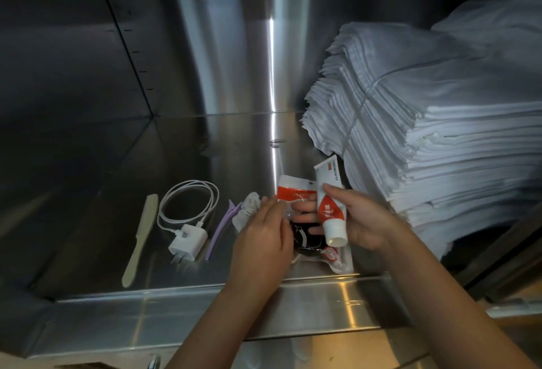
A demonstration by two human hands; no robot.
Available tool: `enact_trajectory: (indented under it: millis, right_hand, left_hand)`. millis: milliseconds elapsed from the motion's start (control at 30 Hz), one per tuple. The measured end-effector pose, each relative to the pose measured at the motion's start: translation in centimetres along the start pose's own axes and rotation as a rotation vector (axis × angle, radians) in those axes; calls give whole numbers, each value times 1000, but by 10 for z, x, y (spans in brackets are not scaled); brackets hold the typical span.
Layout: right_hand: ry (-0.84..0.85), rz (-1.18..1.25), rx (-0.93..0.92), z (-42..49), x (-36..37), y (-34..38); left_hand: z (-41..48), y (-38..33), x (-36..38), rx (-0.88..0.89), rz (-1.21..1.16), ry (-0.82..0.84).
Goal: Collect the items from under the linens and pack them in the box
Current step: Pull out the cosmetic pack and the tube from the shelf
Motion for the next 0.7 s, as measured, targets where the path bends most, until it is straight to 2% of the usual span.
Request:
enact_trajectory:
  millis: [133, 300, 400, 533, 700]
  right_hand:
    - [-119, -188, -144, 16, -3, 6]
    - [-254, -689, -310, 22, -10, 19]
    - [-263, -765, -407, 21, -4, 23]
    - [-202, -1076, -457, 16, 3, 23]
    - [-206, -1170, -495, 5, 6, 26]
  left_hand:
    - [3, 9, -1, -8, 8, 21]
    - [5, 12, -2, 6, 26, 29]
    - [4, 14, 0, 4, 21, 42]
    - [4, 17, 13, 7, 32, 107]
    - [4, 15, 22, 75, 64, 158]
Point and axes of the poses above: each hand's wrist, its own z-axis towards the middle knuckle, its own x-axis out of the palm, y = z × x, the point moved 10 cm from there along z, towards the middle knuckle, and after that the axes turned 12 degrees about -x, right-handed, at the moved point
